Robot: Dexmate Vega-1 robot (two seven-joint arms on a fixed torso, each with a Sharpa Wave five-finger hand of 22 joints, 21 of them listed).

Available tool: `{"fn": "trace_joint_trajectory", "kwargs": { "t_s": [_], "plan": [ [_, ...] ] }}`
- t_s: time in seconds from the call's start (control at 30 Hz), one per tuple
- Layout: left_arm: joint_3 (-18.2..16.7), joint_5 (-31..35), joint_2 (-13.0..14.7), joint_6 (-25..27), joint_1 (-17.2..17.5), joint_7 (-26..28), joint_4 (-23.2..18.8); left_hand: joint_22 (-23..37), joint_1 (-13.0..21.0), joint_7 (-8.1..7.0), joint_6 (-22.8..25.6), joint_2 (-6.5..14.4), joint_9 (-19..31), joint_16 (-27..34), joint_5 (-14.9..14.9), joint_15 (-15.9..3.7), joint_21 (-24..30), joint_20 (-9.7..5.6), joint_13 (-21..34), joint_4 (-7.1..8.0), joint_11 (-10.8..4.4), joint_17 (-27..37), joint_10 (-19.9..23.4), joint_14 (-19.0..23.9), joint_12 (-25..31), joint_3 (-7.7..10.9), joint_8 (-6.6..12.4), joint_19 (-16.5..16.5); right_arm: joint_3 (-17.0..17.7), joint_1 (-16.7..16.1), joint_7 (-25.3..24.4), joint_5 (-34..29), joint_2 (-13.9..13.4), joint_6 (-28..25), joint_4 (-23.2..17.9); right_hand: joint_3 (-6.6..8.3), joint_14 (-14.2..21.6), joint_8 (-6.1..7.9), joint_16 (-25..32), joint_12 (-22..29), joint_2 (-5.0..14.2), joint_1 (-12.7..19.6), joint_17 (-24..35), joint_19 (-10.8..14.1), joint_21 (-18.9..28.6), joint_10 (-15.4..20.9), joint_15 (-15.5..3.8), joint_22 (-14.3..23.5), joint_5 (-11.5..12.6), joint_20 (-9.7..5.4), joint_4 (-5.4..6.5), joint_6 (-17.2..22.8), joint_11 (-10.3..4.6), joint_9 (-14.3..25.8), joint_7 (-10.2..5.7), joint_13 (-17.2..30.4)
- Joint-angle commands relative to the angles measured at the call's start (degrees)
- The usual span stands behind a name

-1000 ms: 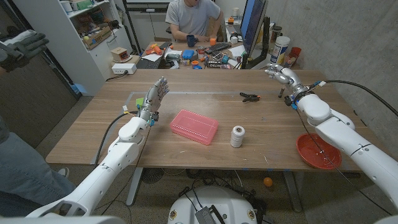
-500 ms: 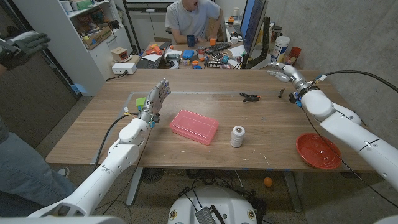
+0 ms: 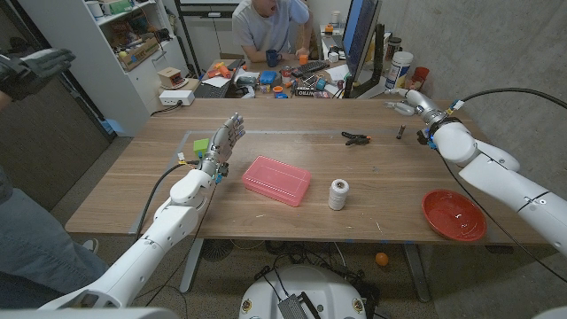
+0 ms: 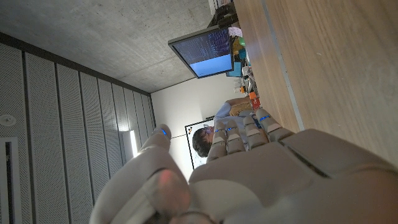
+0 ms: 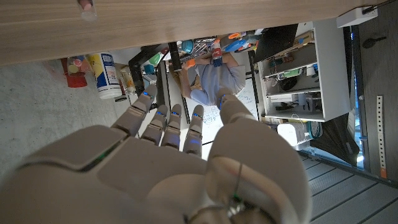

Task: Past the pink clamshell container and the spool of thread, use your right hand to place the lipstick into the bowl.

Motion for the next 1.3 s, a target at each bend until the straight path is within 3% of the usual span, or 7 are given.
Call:
{"fn": "trace_joint_trajectory", "kwargs": {
  "t_s": [0.03,0.13,0.23,0.57,0.9,1.13,1.3],
  "plan": [
    [0.0,0.1,0.7,0.6,0.7,0.5,-1.2,0.3,0.1,0.28,0.6,0.5,0.3,0.1,-0.2,0.51,-0.2,0.44,0.1,-0.42,0.53,0.2,-0.1,-0.1,0.1,0.08,0.02,-0.4,-2.1,1.7,3.0,-6.0,-2.3,-5.5,-1.0,-0.14,-0.5,-0.15,-0.1,-0.2,0.04,0.6,0.2,-0.7,-0.1,-0.4,-0.01,0.1,0.0,0.11,0.2,0.6,-0.25,0.3,-0.21,0.1],
    [0.0,0.1,0.9,0.8,0.9,0.7,-1.5,0.3,0.1,0.34,0.6,0.6,0.3,0.1,-0.2,0.54,-0.3,0.49,0.0,-0.45,0.61,0.3,-0.1,-0.1,0.1,0.08,0.04,-0.3,-2.0,1.7,2.1,-6.6,-1.8,-4.5,0.0,-0.21,-0.5,-0.15,0.0,-0.1,0.01,0.6,0.2,-0.7,0.0,-0.3,-0.16,0.1,0.0,0.08,0.24,0.6,-0.37,0.3,-0.32,0.1],
    [0.1,-0.2,1.0,1.1,0.8,0.2,-1.5,0.3,0.1,0.34,0.7,0.6,0.3,0.1,-0.2,0.53,-0.3,0.54,0.0,-0.47,0.57,0.3,-0.1,-0.1,0.1,0.07,0.04,-0.4,-2.4,2.1,1.0,-8.2,-1.4,-3.3,1.2,-0.48,2.6,0.15,1.4,0.7,0.23,1.4,0.3,1.6,1.3,1.7,-0.62,0.1,0.1,0.31,0.28,2.1,-0.97,0.3,-0.76,0.2],
    [1.1,-0.1,0.7,1.3,0.1,-0.8,-0.7,0.3,-0.1,0.31,1.0,0.6,0.3,0.1,-0.2,0.5,-0.6,0.6,-0.1,-0.57,0.57,0.3,0.0,-0.1,0.1,0.04,0.08,-0.3,-5.8,6.8,5.4,-14.4,-1.2,-5.2,2.4,-0.06,6.0,0.29,2.3,1.3,-0.58,5.8,-0.1,6.5,2.5,4.3,-1.58,0.1,0.3,1.77,-0.93,3.8,-1.66,0.3,-1.47,0.3],
    [0.6,-0.4,0.4,0.7,0.8,-0.3,-0.4,0.3,-0.3,0.39,1.2,0.7,0.4,0.2,-0.2,0.57,-1.0,0.82,-0.2,-0.67,0.45,0.3,-0.1,-0.1,0.1,0.02,0.11,-0.4,-7.7,9.5,10.2,-19.6,-1.2,-8.3,2.8,-0.24,7.0,-0.05,2.2,1.3,-2.87,8.8,-0.5,9.0,2.7,5.2,-2.73,0.1,0.5,3.07,-1.15,3.9,-1.58,0.3,-1.79,0.4],
    [0.4,-0.6,0.3,0.7,1.0,-0.1,-0.4,0.3,-0.3,0.35,1.3,0.8,0.4,0.2,-0.2,0.52,-1.1,0.86,-0.2,-0.72,0.47,0.3,-0.1,-0.1,0.2,0.01,0.11,-0.4,-8.0,10.1,12.1,-21.5,-1.0,-9.2,3.5,0.1,9.6,0.19,2.5,1.7,-4.73,10.6,-0.5,12.2,3.1,7.1,-3.67,0.1,1.1,2.92,-0.83,5.4,-1.11,0.3,-2.45,0.4],
    [0.7,-0.5,0.1,0.6,0.8,-0.5,0.1,0.3,-0.4,0.4,1.4,0.8,0.4,0.2,-0.2,0.6,-1.2,0.88,-0.2,-0.74,0.4,0.3,0.0,-0.1,0.2,0.0,0.11,-0.3,-8.9,11.6,13.6,-23.0,-0.5,-8.9,4.6,0.25,9.9,0.19,2.5,1.7,-5.09,11.2,-0.5,12.7,3.1,7.3,-3.49,0.1,1.2,2.83,-0.79,5.6,-1.32,0.3,-2.54,0.4]
  ]
}}
